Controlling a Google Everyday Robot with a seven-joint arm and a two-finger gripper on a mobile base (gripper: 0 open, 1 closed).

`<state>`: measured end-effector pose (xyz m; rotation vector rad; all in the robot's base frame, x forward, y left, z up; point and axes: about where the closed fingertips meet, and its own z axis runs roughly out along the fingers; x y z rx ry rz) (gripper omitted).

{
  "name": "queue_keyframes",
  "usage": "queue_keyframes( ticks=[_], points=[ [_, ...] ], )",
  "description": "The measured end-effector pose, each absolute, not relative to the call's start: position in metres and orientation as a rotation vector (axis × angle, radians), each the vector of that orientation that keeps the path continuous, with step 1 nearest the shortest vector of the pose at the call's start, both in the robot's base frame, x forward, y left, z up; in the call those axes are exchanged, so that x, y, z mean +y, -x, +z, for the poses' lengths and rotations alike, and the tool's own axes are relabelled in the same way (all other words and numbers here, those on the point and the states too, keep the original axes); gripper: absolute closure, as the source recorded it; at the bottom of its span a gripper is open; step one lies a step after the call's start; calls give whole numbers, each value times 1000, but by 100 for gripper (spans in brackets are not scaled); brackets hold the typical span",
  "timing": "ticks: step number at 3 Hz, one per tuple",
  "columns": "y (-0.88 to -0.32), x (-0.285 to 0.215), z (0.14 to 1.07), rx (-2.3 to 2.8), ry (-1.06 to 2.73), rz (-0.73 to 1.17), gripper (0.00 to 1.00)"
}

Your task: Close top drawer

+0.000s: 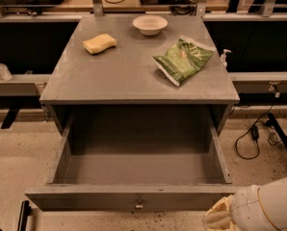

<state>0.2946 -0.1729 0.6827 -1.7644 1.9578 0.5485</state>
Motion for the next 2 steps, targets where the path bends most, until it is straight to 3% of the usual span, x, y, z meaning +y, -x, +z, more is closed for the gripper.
queue_keyframes(
  ticks=[2],
  points=[
    [-299, -135, 647, 1958, 1531, 555, 100]
  ],
)
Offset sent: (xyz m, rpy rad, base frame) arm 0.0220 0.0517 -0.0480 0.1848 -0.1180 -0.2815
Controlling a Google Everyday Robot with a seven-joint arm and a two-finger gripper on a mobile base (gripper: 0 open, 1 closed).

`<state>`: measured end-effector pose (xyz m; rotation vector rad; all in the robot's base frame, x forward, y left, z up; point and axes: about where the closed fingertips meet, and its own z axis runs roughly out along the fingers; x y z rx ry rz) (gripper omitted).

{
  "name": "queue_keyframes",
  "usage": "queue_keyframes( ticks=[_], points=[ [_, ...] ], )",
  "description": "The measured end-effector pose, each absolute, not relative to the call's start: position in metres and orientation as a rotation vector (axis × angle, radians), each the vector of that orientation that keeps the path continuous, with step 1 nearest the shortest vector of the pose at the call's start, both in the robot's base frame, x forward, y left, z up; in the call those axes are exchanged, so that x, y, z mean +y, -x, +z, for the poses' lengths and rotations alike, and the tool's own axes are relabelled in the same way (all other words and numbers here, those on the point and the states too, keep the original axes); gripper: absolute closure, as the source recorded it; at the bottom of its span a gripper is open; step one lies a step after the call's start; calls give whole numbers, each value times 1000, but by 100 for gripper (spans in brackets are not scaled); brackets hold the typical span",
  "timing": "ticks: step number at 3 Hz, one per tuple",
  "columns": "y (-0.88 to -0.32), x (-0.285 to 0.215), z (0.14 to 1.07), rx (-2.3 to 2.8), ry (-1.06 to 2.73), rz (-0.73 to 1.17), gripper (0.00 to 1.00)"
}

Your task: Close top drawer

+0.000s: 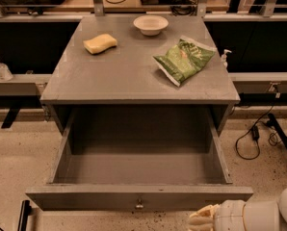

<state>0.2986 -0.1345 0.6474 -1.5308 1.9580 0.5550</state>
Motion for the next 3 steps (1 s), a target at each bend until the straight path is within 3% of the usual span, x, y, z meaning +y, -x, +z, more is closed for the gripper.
queue_keyframes(
  ticks=[3],
  points=[
    [-360, -118, 636, 1946, 1303, 474, 100]
  ],
)
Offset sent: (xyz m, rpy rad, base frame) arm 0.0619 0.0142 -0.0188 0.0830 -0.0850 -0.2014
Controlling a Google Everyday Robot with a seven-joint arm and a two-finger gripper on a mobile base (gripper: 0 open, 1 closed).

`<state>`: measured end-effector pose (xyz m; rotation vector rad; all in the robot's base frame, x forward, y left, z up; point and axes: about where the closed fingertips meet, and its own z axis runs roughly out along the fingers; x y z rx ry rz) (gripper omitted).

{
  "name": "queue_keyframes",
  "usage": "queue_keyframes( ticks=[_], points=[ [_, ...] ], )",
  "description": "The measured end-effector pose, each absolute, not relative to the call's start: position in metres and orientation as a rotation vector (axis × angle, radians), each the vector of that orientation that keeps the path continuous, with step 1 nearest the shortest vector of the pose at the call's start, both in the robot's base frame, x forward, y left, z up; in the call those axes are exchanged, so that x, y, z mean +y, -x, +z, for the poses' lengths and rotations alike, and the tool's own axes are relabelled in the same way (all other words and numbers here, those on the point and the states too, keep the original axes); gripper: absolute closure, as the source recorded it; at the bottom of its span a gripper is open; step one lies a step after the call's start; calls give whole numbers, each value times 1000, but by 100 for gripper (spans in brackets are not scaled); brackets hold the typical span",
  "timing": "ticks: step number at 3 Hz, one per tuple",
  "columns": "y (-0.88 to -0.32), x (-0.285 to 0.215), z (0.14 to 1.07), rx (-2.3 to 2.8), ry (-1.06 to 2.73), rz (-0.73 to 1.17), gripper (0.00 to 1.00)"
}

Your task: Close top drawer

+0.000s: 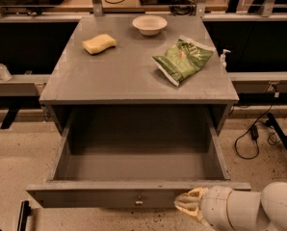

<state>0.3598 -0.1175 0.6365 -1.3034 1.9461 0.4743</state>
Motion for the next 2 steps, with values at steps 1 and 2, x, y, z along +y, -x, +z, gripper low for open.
queue_keyframes(
  ticks=[1, 2],
  points=[
    [-386, -112, 642, 1913, 1255, 454, 100],
    [-415, -106, 649, 1884, 1227, 433, 100]
  ],
)
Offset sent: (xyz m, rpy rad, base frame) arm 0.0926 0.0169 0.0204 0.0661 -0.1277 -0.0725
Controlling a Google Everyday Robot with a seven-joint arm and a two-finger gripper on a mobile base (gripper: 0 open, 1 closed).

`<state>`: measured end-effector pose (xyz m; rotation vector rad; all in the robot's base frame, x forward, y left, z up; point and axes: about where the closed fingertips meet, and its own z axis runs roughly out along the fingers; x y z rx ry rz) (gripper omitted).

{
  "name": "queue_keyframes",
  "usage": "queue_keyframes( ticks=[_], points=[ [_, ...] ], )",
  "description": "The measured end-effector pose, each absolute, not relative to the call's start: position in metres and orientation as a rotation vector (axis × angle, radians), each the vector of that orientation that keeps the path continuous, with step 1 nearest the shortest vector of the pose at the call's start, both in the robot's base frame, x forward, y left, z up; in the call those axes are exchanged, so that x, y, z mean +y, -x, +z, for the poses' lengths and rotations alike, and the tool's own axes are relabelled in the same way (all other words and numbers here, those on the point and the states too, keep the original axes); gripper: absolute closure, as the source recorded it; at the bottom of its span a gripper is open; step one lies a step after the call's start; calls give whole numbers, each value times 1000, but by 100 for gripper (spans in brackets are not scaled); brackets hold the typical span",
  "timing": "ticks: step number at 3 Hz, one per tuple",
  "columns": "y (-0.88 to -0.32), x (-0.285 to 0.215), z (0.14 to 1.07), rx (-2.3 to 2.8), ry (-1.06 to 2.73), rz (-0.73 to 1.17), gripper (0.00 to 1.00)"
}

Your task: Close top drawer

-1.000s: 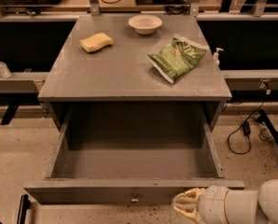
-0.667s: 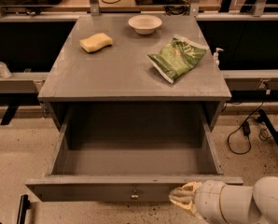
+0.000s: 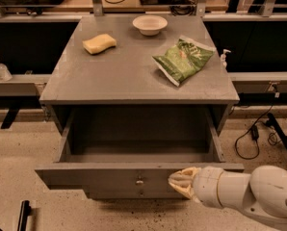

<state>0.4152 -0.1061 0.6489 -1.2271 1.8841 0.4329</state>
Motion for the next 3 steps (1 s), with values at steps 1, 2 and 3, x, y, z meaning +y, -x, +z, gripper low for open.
queue_keyframes(
  ticks=[1, 2, 3],
  points=[
    [-451, -101, 649, 1868, 1220, 415, 100],
    [-513, -96, 630, 1797, 1265, 444, 100],
    [-513, -96, 630, 1797, 1265, 444, 100]
  ],
)
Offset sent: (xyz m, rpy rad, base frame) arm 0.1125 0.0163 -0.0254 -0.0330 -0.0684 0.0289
